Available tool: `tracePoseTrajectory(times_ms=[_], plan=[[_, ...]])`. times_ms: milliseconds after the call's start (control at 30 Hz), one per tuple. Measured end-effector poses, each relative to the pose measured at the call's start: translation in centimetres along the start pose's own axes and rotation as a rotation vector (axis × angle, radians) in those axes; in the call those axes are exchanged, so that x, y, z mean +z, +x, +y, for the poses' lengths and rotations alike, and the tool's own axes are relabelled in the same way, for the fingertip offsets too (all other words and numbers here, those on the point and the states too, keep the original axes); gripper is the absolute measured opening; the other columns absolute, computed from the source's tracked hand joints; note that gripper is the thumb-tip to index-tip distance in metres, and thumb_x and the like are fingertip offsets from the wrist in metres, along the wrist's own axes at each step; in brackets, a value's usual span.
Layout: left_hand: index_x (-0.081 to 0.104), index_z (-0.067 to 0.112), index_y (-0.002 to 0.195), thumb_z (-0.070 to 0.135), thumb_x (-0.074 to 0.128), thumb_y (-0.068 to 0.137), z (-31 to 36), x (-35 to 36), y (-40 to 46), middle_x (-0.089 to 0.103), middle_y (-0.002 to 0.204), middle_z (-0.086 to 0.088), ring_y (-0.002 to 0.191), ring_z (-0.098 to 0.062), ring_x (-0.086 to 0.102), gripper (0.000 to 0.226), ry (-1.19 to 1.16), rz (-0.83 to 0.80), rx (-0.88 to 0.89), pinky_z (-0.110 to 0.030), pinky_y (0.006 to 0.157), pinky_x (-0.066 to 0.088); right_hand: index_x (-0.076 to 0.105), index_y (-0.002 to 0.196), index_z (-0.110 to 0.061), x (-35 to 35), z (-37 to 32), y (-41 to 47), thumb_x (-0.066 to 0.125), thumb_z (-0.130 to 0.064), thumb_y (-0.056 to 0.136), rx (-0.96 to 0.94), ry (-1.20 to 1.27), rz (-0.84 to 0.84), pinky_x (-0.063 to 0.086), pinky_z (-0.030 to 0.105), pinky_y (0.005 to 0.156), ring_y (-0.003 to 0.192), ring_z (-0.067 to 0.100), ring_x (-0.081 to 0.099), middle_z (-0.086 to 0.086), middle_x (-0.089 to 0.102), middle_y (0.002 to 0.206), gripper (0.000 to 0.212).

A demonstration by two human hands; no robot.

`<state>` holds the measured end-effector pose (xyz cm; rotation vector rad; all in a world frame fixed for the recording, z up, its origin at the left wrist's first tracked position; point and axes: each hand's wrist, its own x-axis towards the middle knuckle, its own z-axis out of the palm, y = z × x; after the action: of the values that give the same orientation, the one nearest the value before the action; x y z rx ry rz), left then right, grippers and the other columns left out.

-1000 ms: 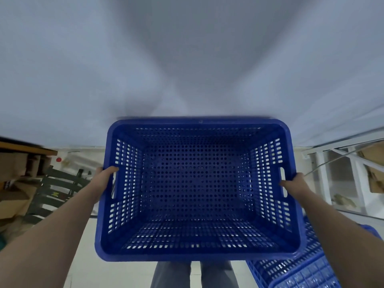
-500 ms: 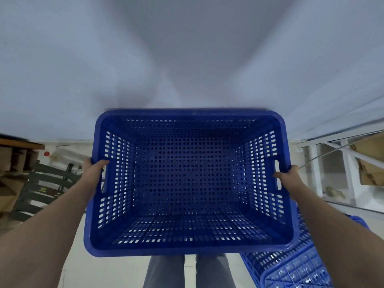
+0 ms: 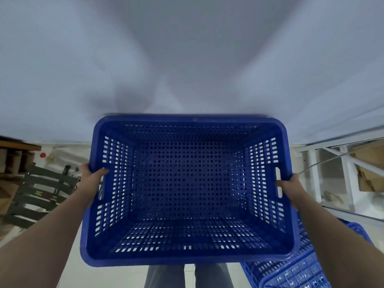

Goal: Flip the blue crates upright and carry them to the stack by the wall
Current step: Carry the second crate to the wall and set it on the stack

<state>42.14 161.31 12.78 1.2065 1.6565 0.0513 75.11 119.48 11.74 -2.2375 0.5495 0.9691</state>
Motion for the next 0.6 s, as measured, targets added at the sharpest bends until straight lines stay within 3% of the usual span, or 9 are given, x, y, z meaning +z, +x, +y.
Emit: tracePoseTrajectory(times_ms=[67, 167, 267, 333, 400, 467, 533, 600], plan=[[0.03, 0.012, 0.139, 0.016, 0.055, 0.092, -0.1, 0.0, 0.0, 0.046, 0.138, -0.02, 0.111, -0.038, 0.052, 0.053, 0.031, 0.021, 0.006, -0.055, 0.096, 0.043, 0.029, 0.109, -0.012, 0.0, 0.0, 0.0, 0.056, 0.005, 0.086, -0.02, -0.012, 0.004, 0.048, 0.058, 0.09, 0.096, 0.035, 0.051, 0.014, 0.045, 0.112, 0.039], [0.032, 0.01, 0.139, 0.013, 0.056, 0.091, 0.1, -0.1, -0.7, 0.049, 0.134, -0.018, 0.11, -0.038, 0.053, 0.054, 0.003, -0.01, 0.016, -0.054, 0.092, 0.045, 0.033, 0.113, -0.01, 0.1, 0.0, -0.5, 0.061, -0.001, 0.084, -0.044, -0.057, 0.027, 0.05, 0.058, 0.089, 0.097, 0.037, 0.053, 0.016, 0.047, 0.113, 0.042], [0.034, 0.007, 0.139, 0.011, 0.059, 0.089, -0.3, -0.8, -1.9, 0.049, 0.136, -0.021, 0.116, -0.042, 0.053, 0.056, 0.049, -0.036, 0.059, -0.058, 0.097, 0.043, 0.041, 0.117, -0.002, 0.4, 1.2, -0.9, 0.071, -0.013, 0.07, -0.088, -0.194, 0.129, 0.051, 0.057, 0.087, 0.103, 0.042, 0.056, 0.023, 0.053, 0.119, 0.057], [0.029, 0.009, 0.144, 0.017, 0.061, 0.088, -0.7, -1.1, -3.2, 0.041, 0.144, -0.022, 0.125, -0.044, 0.045, 0.065, 0.259, -0.019, 0.086, -0.057, 0.104, 0.038, 0.035, 0.13, 0.001, 1.0, 1.7, -2.5, 0.068, -0.015, 0.073, -0.09, -0.318, 0.163, 0.046, 0.055, 0.096, 0.118, 0.042, 0.049, 0.025, 0.048, 0.13, 0.068], [0.015, 0.013, 0.152, 0.029, 0.058, 0.09, -0.9, -1.0, -5.2, 0.022, 0.154, -0.024, 0.139, -0.042, 0.026, 0.077, 0.652, 0.005, 0.081, -0.051, 0.113, 0.027, 0.017, 0.143, 0.003, 1.4, 1.7, -5.5, 0.064, -0.015, 0.081, -0.07, -0.435, 0.164, 0.033, 0.05, 0.111, 0.136, 0.039, 0.03, 0.024, 0.029, 0.147, 0.079], [0.015, 0.009, 0.152, 0.029, 0.053, 0.092, 0.4, -0.3, -8.2, 0.018, 0.156, -0.023, 0.142, -0.039, 0.02, 0.073, 0.854, -0.038, 0.175, -0.045, 0.114, 0.024, 0.004, 0.147, 0.007, 1.4, 1.5, -8.1, 0.056, -0.018, 0.089, -0.092, -0.57, 0.104, 0.021, 0.042, 0.118, 0.143, 0.036, 0.016, 0.024, 0.014, 0.154, 0.082], [0.028, 0.004, 0.147, 0.022, 0.049, 0.094, 2.7, 1.0, -11.4, 0.035, 0.15, -0.02, 0.134, -0.036, 0.038, 0.06, 0.861, -0.106, 0.333, -0.04, 0.105, 0.037, 0.013, 0.146, 0.005, 0.8, 0.5, -10.1, 0.049, -0.022, 0.092, -0.206, -0.689, 0.037, 0.023, 0.038, 0.116, 0.141, 0.033, 0.02, 0.021, 0.02, 0.153, 0.07], [0.03, 0.009, 0.149, 0.022, 0.045, 0.096, 5.6, 2.4, -15.0, 0.046, 0.145, -0.014, 0.118, -0.032, 0.055, 0.056, 0.894, -0.17, 0.488, -0.034, 0.083, 0.047, 0.021, 0.146, -0.003, -0.3, -1.4, -12.1, 0.046, -0.022, 0.093, -0.366, -0.783, -0.04, 0.027, 0.04, 0.114, 0.142, 0.03, 0.022, 0.014, 0.025, 0.154, 0.062]])
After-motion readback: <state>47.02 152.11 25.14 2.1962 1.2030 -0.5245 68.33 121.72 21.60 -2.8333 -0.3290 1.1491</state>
